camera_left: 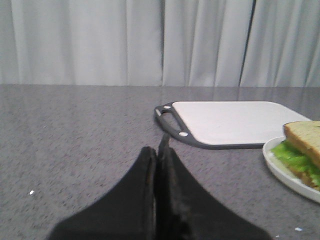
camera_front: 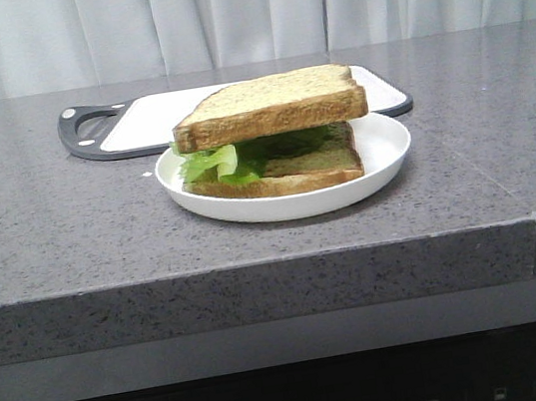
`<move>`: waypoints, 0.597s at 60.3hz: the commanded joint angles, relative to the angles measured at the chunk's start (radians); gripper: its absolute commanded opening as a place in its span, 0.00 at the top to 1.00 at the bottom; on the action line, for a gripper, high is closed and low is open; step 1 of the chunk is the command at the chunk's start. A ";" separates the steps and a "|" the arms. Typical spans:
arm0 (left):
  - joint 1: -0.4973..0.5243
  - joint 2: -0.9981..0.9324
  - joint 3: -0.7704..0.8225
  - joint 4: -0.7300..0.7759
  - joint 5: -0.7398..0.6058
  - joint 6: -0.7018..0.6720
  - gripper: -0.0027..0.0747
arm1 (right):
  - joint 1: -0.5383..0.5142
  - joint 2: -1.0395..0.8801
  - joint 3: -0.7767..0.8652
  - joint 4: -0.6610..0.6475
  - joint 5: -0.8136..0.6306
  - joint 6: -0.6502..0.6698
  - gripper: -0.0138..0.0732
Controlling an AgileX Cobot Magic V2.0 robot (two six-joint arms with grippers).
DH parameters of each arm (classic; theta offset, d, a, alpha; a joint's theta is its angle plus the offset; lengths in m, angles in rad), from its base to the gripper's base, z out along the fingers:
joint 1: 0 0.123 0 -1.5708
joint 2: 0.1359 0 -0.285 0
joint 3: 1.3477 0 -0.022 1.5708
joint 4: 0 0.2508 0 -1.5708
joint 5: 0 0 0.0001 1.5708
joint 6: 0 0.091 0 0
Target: Left arm grabs bread, right arm adds lettuce
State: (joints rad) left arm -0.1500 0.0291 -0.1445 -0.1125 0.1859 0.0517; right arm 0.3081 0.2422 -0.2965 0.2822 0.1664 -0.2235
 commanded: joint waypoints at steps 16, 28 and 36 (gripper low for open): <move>0.159 -0.054 0.157 0.015 -0.146 -0.016 0.99 | -0.006 0.008 -0.027 -0.003 -0.085 -0.006 0.91; 0.153 -0.054 0.154 0.010 -0.122 -0.016 0.99 | -0.006 0.008 -0.027 -0.003 -0.086 -0.006 0.91; 0.153 -0.054 0.154 0.010 -0.122 -0.016 0.99 | -0.006 0.008 -0.027 -0.003 -0.086 -0.006 0.91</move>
State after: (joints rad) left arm 0.0064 -0.0039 0.0057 -0.0997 0.1487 0.0448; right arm 0.3081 0.2422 -0.2965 0.2822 0.1645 -0.2235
